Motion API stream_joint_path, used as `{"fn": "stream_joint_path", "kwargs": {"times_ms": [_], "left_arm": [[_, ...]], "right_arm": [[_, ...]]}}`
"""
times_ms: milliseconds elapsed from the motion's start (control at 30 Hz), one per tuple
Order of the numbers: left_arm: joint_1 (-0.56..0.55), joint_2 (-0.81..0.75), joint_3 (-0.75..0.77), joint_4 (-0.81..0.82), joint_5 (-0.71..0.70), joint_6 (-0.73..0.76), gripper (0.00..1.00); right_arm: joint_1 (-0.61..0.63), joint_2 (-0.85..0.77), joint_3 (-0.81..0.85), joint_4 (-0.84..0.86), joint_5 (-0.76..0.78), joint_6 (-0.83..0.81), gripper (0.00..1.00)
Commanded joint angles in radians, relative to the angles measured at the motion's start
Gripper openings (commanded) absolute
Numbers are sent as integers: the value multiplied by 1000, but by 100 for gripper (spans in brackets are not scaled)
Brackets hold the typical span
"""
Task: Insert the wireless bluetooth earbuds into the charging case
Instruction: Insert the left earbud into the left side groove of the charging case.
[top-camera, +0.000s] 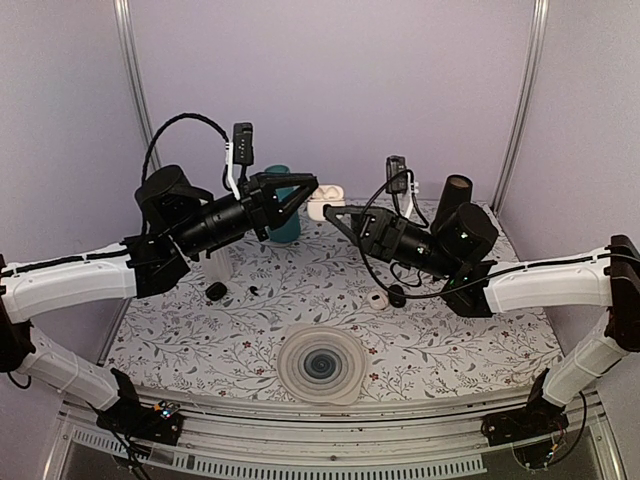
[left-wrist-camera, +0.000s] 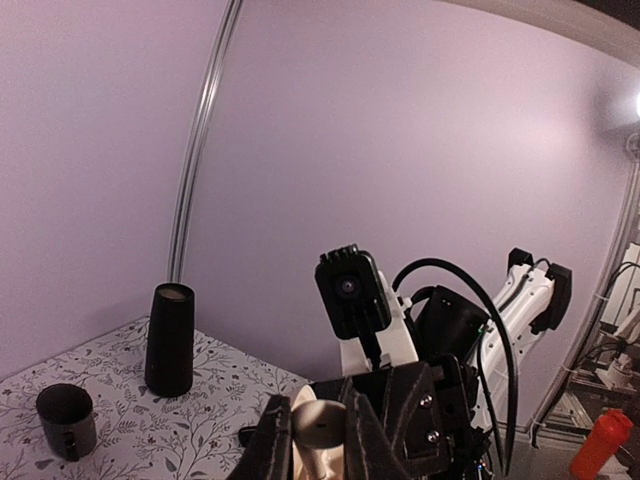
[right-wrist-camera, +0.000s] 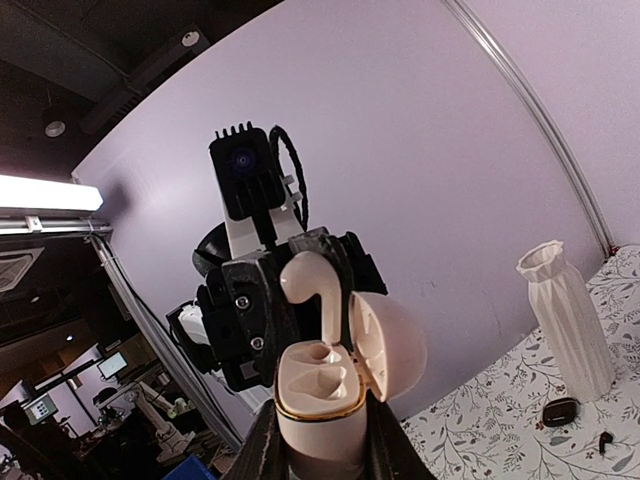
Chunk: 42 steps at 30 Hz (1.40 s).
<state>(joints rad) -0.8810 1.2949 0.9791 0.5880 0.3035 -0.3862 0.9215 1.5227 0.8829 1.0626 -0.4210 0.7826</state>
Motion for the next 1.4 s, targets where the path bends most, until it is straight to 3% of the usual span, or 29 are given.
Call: {"fn": "stream_joint_path", "kwargs": {"times_ms": [0, 1367], "left_arm": [[-16, 14, 23, 22, 14, 15, 7], [-31, 7, 11, -12, 74, 32, 10]], "right_arm": [[-6, 1, 24, 29, -3, 8, 3], [-7, -34, 53, -32, 157, -126, 3]]}}
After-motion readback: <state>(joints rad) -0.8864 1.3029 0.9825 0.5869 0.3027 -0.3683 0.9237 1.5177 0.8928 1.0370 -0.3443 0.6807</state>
